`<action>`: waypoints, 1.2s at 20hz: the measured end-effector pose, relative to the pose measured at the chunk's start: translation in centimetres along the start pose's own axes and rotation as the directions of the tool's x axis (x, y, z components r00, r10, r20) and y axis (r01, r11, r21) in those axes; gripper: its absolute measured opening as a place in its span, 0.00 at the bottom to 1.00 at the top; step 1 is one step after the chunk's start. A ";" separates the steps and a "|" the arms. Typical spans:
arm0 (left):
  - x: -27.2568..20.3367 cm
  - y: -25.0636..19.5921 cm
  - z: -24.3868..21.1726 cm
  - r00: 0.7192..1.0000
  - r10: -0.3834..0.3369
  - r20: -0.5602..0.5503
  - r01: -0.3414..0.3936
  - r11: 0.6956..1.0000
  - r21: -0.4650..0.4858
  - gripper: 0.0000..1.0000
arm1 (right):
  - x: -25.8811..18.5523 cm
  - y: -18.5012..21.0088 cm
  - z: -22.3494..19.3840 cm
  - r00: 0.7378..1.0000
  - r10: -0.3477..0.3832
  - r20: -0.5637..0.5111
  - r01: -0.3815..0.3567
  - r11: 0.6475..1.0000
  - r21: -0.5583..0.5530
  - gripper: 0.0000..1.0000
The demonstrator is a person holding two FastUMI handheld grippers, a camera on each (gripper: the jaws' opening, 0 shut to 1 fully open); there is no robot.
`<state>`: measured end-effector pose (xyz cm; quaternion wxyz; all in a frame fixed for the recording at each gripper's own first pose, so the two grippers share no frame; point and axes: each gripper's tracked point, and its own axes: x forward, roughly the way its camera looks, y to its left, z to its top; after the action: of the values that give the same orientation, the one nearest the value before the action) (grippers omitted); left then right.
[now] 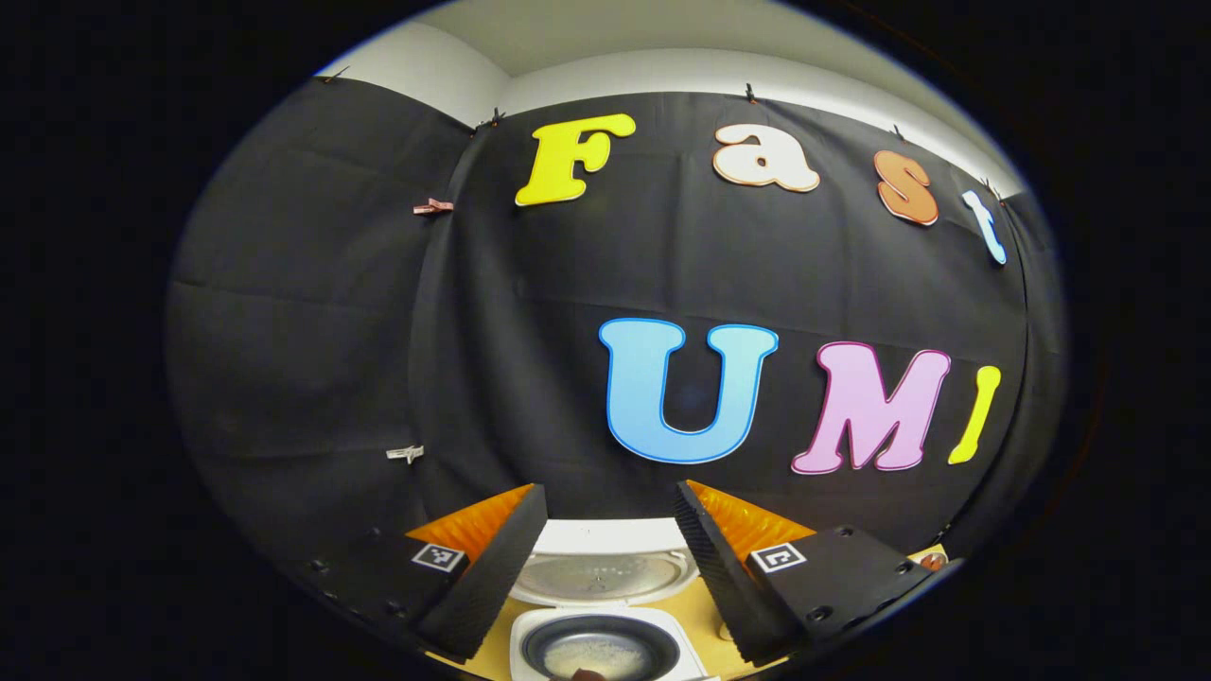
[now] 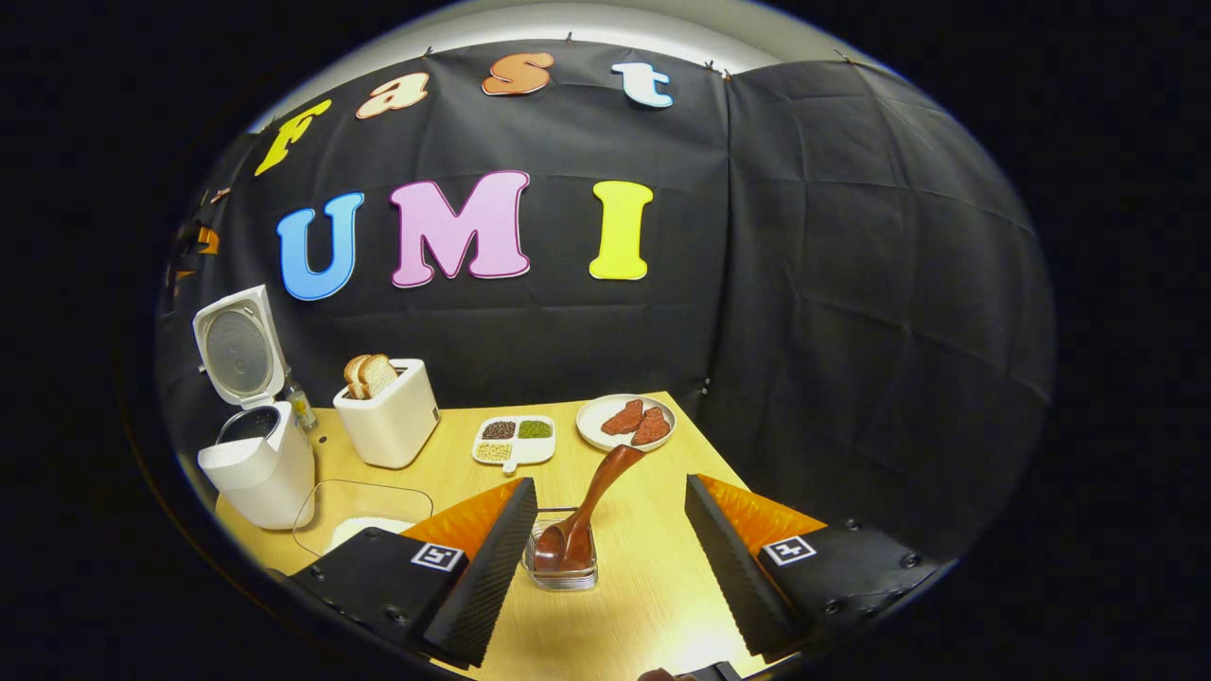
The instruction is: Close the left gripper, press the button to open the rice cooker; take a wooden spoon from the chopstick holder with the right hand, scoop a spoonful of rice and pour it into the rice cooker, then put the wooden spoon back into the chopstick holder.
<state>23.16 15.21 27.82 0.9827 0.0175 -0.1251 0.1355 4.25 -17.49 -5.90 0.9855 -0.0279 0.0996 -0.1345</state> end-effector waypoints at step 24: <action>2.0 -0.9 -11.4 0.936 0.005 -0.351 0.006 1.000 0.031 0.96 | -2.7 7.4 0.1 0.993 0.120 0.003 -0.120 0.992 -0.029 0.98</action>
<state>28.00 15.60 17.30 0.9888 0.0084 0.0544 0.1384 3.61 -9.66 -5.83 0.9916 -0.0365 0.1006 -0.0733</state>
